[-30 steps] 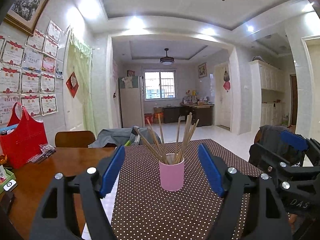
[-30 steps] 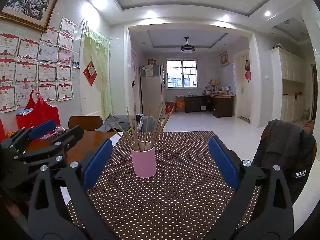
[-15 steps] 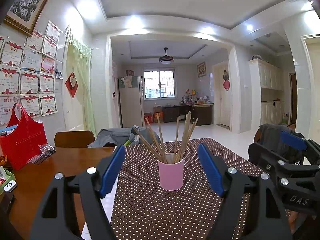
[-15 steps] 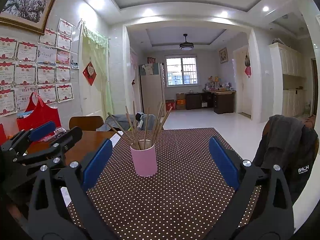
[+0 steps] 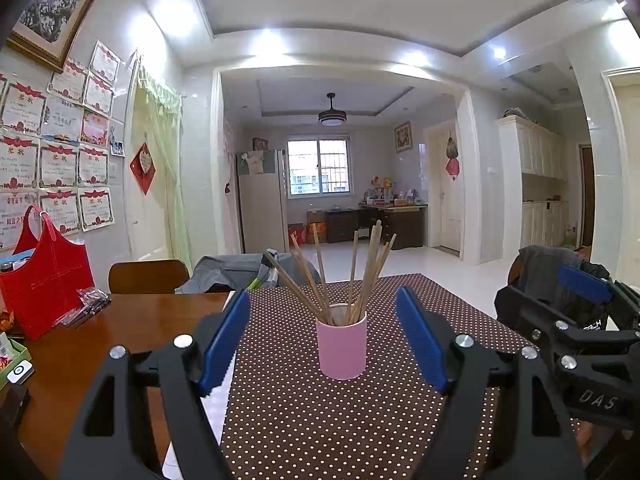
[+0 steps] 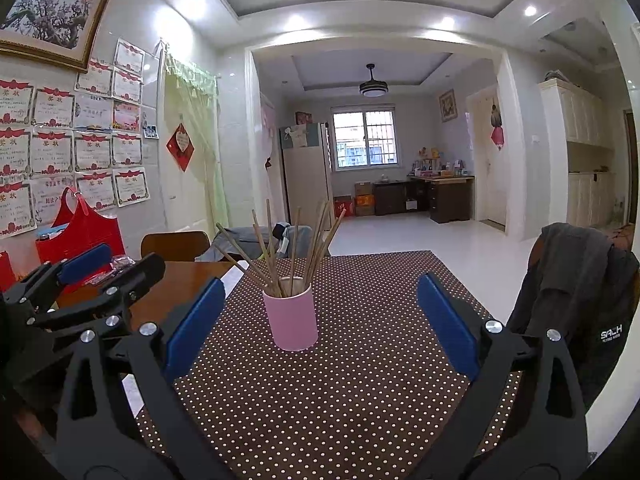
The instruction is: Organize utensils
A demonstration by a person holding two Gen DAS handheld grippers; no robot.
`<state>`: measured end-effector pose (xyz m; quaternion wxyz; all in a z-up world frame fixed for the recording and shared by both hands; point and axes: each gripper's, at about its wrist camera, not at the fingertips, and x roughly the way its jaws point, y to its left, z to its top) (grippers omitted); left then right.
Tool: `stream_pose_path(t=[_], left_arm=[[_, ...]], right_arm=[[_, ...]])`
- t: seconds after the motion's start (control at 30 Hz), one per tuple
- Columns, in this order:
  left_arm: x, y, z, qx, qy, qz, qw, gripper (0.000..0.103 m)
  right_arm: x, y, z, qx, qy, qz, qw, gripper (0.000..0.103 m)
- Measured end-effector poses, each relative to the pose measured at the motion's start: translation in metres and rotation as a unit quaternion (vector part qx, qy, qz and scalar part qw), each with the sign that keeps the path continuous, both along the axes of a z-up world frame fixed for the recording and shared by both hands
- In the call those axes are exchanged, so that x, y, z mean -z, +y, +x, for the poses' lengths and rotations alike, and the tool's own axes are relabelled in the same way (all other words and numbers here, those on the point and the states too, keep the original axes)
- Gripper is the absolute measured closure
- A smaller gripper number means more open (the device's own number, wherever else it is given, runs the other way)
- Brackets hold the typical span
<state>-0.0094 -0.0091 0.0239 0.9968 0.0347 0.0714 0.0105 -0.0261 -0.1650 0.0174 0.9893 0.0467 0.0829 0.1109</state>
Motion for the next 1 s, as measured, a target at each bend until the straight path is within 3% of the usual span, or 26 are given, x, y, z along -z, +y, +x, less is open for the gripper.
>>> stream_pose_path(t=[1.0], left_arm=[[0.0055,0.0031,0.0011,0.001,0.009,0.001,1.0000,0.029]], right_arm=[[0.0075,-0.0050,0.0040,-0.005,0.016,0.011,1.000,0.008]])
